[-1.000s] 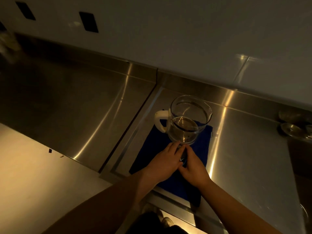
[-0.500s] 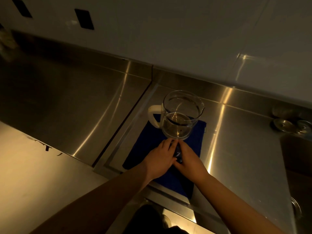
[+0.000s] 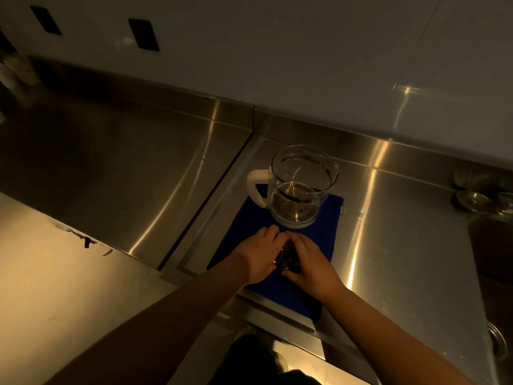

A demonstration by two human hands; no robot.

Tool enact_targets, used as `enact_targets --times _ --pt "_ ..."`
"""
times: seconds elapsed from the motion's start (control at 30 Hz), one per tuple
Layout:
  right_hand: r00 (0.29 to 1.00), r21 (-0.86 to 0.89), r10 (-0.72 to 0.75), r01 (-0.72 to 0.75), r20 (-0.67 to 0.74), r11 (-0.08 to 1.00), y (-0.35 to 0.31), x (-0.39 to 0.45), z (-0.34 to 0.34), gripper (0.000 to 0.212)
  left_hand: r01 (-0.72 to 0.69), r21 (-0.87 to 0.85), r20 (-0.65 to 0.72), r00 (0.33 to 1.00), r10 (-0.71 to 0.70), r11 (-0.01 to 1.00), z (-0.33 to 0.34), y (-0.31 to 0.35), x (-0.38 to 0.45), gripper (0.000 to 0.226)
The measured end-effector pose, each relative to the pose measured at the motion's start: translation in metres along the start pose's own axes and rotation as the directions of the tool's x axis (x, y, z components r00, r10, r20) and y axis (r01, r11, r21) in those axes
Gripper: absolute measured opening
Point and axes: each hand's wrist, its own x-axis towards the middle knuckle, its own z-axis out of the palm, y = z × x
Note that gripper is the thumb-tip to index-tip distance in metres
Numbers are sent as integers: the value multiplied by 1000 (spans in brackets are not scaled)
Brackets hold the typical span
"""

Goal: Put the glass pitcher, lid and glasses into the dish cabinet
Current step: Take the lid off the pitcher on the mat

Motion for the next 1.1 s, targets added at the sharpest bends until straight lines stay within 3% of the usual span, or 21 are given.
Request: enact_targets --times 0.2,0.4,0.6,0.77,0.9,1.1 --pt "992 -239 -126 116 -26 964 -2 -2 -18 93 23 -51 -16 1000 -23 998 1 0 -2 63" --pt "991 -342 -131 110 -38 933 -1 -9 -23 99 92 -13 -32 995 -93 996 23 12 2 65" --pt "991 -329 -134 121 -17 936 -7 -5 -8 101 206 292 -26 978 -207 934 43 12 -3 67" --pt "991 -209 -131 129 1 970 -3 -6 3 105 225 313 -14 972 -233 923 54 8 -8 68" --pt "985 -105 -171 173 30 979 8 -5 -5 96 209 267 -44 978 -205 941 53 9 -7 71" --pt "967 -29 -252 253 31 967 -1 3 -35 77 234 -23 -60 970 -235 972 52 4 1 70"
